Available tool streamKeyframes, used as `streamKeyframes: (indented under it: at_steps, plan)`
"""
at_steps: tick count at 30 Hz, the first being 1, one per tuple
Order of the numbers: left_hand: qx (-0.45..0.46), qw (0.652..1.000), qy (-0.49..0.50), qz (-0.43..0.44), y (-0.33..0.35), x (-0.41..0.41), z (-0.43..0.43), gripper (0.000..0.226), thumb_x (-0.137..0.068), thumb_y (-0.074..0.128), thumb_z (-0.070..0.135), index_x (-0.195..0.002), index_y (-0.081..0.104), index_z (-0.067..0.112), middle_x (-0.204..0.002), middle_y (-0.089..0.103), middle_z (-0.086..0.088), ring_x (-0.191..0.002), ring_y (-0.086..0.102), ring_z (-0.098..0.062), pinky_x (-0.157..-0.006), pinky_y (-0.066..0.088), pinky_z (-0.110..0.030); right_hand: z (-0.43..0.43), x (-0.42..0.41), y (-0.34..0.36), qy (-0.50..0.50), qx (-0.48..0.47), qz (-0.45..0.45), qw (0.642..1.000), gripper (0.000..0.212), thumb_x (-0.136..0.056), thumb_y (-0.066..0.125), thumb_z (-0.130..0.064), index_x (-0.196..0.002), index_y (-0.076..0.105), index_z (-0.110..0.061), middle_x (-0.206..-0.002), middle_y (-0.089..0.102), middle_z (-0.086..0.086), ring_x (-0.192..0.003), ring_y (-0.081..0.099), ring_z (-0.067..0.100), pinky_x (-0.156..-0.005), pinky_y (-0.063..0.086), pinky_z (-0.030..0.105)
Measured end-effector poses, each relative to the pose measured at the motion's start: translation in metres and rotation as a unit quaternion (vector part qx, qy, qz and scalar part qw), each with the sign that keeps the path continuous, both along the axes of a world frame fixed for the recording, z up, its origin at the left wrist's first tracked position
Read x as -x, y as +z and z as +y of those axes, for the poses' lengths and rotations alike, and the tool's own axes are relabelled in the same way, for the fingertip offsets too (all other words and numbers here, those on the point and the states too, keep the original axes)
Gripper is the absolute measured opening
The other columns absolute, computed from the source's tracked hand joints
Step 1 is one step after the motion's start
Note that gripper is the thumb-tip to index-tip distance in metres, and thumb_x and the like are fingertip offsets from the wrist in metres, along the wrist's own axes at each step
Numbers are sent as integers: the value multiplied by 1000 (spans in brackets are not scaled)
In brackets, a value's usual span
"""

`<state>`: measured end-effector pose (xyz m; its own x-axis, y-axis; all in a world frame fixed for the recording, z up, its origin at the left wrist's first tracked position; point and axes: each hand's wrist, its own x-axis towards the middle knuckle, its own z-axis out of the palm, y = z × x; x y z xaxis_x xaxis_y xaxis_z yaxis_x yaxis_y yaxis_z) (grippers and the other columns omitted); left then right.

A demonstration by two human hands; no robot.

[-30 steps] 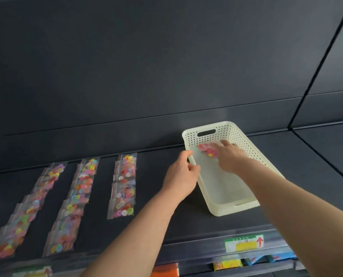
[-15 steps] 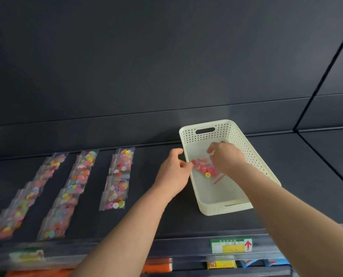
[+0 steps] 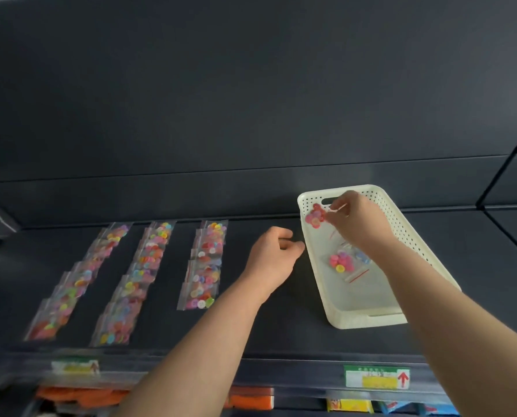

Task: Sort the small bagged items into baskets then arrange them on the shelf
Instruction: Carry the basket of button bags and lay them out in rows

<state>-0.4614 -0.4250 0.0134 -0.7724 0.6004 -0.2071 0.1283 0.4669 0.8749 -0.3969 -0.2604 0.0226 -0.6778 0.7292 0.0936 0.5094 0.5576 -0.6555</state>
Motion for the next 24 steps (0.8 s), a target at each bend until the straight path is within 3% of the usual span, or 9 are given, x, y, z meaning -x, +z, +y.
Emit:
streamKeyframes:
  at_steps: [3, 7, 10, 12, 15, 18, 21, 24]
  plan:
    - [-73, 992, 23, -101, 10, 4, -8, 22, -97, 58, 34, -110, 65, 18, -107, 68, 4, -90, 62, -8, -82, 56, -31, -36, 2, 20, 13, 62, 79, 995, 23, -83, 68, -34, -98, 54, -23, -75, 66, -3, -69, 61, 13, -57, 42, 28]
    - [-157, 953, 79, -248, 12, 17, -31, 18, -95, 64, 31, -98, 67, 14, -92, 72, 0, -86, 66, -13, -76, 56, -31, -85, 11, 17, 37, 115, 118, 986, 23, -83, 68, -30, -100, 55, -23, -72, 70, 1, -68, 64, 16, -58, 44, 28]
    - [-209, 924, 118, -297, 6, 30, -56, 26, -91, 69, 15, -114, 58, 9, -94, 73, -4, -84, 69, -16, -76, 58, -32, -113, 15, 7, 53, 164, 95, 981, 31, -84, 69, -29, -110, 54, -19, -72, 73, -1, -71, 68, 12, -62, 51, 30]
    - [-224, 926, 132, -272, 4, 39, -73, 38, -93, 65, 5, -127, 49, 8, -102, 74, -4, -81, 72, -14, -80, 59, -33, -125, 16, 2, 88, 211, 37, 973, 48, -82, 71, -34, -122, 49, -19, -80, 74, -4, -75, 70, 8, -66, 49, 26]
    - [-124, 982, 79, -119, 2, 50, -101, 45, -94, 65, 7, -133, 45, 15, -94, 72, 4, -77, 71, -6, -75, 57, -27, -144, 21, -1, 112, 240, -7, 964, 70, -78, 73, -45, -136, 39, -22, -96, 70, -11, -93, 63, 6, -77, 42, 23]
    - [-43, 997, -7, -64, -5, 53, -128, 52, -91, 68, 9, -137, 46, 19, -100, 71, 2, -90, 68, -9, -71, 52, -22, -166, 31, -6, 117, 266, 13, 957, 41, -84, 72, -26, -121, 58, -14, -89, 72, -3, -75, 64, 5, -63, 43, 13]
    - [-44, 996, 15, -73, -11, 60, -150, 41, -91, 69, 13, -128, 52, 20, -105, 70, 2, -86, 69, -4, -68, 54, -19, -186, 38, -17, 88, 291, 39, 952, 5, -85, 69, -13, -89, 70, -15, -77, 69, 3, -64, 60, 9, -56, 46, 17]
    - [-22, 996, 33, -84, -18, 67, -170, 28, -90, 70, 15, -115, 59, 16, -102, 70, -1, -84, 68, -10, -73, 57, -26, -198, 40, -27, 28, 346, 94, 933, 5, -85, 69, -11, -86, 66, -14, -79, 68, 5, -67, 64, 12, -58, 50, 23]
